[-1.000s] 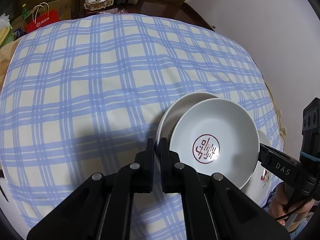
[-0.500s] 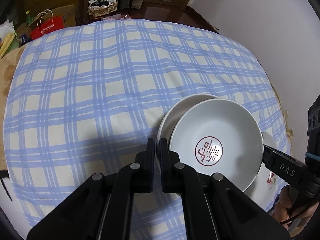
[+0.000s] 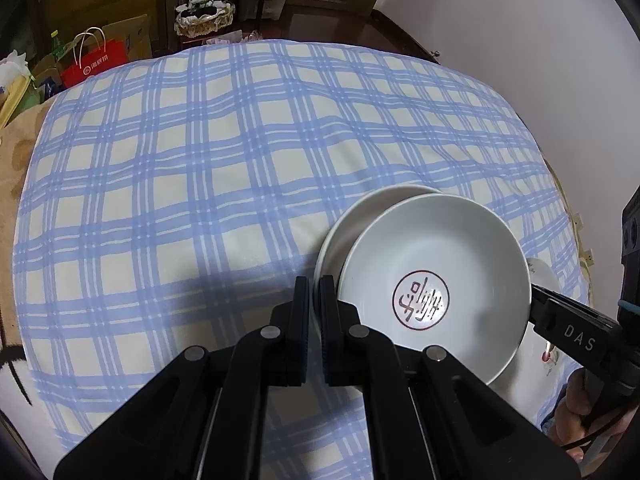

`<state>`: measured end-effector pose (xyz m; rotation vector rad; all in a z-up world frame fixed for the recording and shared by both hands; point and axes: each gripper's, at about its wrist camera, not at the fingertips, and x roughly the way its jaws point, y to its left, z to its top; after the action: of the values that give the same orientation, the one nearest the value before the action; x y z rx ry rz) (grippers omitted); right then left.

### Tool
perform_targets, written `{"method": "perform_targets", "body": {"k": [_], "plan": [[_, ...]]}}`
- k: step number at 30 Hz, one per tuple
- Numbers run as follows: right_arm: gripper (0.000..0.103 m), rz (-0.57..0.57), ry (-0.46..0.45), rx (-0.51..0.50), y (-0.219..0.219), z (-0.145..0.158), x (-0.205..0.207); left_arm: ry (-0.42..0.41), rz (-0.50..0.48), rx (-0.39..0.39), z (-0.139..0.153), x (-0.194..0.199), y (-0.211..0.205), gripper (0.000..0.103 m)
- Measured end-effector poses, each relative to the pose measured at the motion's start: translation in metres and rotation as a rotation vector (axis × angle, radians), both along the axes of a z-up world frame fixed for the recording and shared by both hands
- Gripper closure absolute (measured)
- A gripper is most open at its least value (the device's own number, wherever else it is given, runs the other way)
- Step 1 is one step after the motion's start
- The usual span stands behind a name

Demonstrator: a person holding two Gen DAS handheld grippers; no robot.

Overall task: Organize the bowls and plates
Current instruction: 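Lift the bowl stack with both tools and carry it over the cherry plate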

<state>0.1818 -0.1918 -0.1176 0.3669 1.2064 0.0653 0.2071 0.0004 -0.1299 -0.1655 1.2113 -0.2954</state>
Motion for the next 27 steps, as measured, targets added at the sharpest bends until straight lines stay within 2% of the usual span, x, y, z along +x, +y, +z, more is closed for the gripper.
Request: {"method": "perform_targets", "body": {"k": [13,16,18,21,24,27], "plan": [[0.093,-0.002,-0.009,0.001,0.0,0.001,0.0,0.014,0.001,0.003,-0.002,0.001,0.0,0.099],[0.093,-0.002,-0.009,0.002,-0.001,0.001,-0.001,0.026,0.007,-0.038,-0.004,0.002,0.006,0.1],[0.093,-0.019,-0.021,0.016,-0.002,0.001,-0.002,0.048,0.049,-0.083,-0.006,0.003,0.013,0.1],[0.093,-0.035,-0.044,0.005,0.002,0.004,-0.003,0.017,0.05,-0.04,-0.003,0.0,0.011,0.1],[0.094,-0.044,-0.049,-0.005,0.004,0.007,-0.003,0.023,0.064,-0.068,-0.004,-0.001,0.016,0.1],[0.094,-0.009,-0.062,-0.059,0.012,0.012,-0.003,0.035,0.063,-0.095,-0.006,0.0,0.024,0.1]]}}
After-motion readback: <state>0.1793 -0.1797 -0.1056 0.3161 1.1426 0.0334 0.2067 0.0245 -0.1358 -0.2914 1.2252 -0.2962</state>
